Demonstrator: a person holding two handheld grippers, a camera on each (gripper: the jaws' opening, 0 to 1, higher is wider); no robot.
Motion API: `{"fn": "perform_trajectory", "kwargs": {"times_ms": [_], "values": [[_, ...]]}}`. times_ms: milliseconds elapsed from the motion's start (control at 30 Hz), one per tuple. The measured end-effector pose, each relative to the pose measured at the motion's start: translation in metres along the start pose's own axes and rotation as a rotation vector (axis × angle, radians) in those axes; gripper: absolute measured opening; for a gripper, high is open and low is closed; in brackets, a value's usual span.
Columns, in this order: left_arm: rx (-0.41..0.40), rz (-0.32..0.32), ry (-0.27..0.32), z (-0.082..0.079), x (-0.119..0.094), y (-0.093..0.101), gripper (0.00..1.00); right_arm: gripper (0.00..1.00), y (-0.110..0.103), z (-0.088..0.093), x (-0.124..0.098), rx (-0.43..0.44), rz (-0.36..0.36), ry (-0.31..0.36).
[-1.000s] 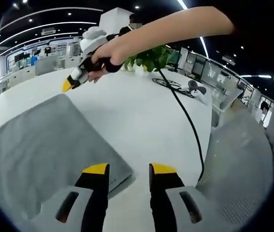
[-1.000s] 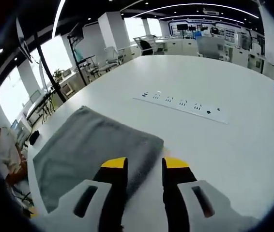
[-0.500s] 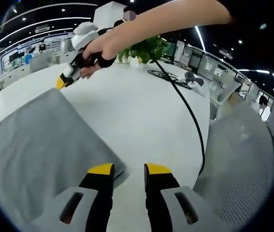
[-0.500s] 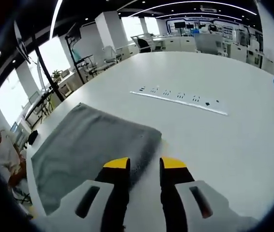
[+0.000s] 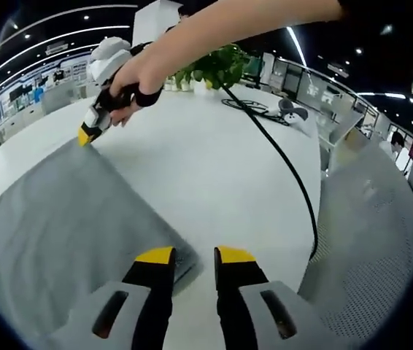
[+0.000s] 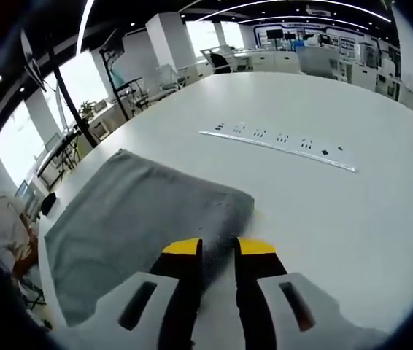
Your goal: Fold the towel on the table until its edges align and the towel forms a compact rectangular stack.
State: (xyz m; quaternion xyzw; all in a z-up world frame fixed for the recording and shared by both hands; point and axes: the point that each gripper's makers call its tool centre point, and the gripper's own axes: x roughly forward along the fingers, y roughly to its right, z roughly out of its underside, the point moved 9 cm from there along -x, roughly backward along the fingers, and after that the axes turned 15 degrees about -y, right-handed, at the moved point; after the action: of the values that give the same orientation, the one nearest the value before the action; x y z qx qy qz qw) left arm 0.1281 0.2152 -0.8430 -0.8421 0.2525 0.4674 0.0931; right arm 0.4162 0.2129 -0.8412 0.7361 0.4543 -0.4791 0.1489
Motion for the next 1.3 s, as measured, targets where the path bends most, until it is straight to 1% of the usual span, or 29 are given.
{"fn": "perform_trajectory", "kwargs": {"times_ms": [67, 200, 267, 433, 633, 767, 867, 933, 1033, 1167, 1300], "values": [[-0.002, -0.012, -0.012, 0.002, 0.004, 0.000, 0.22, 0.08, 0.000, 0.000, 0.001, -0.008, 0.004, 0.001], [0.001, -0.012, -0.036, 0.004, 0.012, 0.000, 0.22, 0.04, 0.002, -0.001, 0.003, -0.005, 0.004, 0.006], [0.010, -0.011, -0.050, 0.004, 0.014, 0.000, 0.22, 0.01, 0.003, 0.001, 0.005, 0.022, -0.007, -0.006], [0.003, 0.014, -0.051, 0.002, 0.018, -0.001, 0.22, 0.01, 0.005, 0.005, 0.010, 0.034, -0.022, -0.002], [0.043, -0.020, -0.063, -0.002, 0.022, -0.005, 0.15, 0.00, 0.007, 0.006, 0.012, 0.034, -0.030, 0.003], [0.061, -0.019, -0.063, -0.006, 0.025, -0.003, 0.13, 0.00, 0.009, 0.006, 0.011, 0.020, -0.004, 0.009], [0.092, 0.003, -0.056, -0.009, 0.027, -0.001, 0.09, 0.00, 0.011, 0.008, 0.010, 0.014, 0.003, 0.014], [0.103, 0.011, -0.055, -0.011, 0.028, 0.000, 0.07, 0.00, 0.015, 0.011, 0.008, 0.026, 0.002, 0.017], [0.112, 0.027, -0.053, -0.014, 0.030, 0.003, 0.06, 0.00, 0.020, 0.015, 0.003, 0.029, 0.011, 0.014], [0.148, 0.041, -0.044, -0.019, 0.035, 0.010, 0.05, 0.00, 0.031, 0.024, -0.006, 0.045, 0.027, 0.014], [0.188, 0.059, -0.041, -0.026, 0.041, 0.021, 0.05, 0.00, 0.041, 0.034, -0.014, 0.057, 0.041, 0.011]]}}
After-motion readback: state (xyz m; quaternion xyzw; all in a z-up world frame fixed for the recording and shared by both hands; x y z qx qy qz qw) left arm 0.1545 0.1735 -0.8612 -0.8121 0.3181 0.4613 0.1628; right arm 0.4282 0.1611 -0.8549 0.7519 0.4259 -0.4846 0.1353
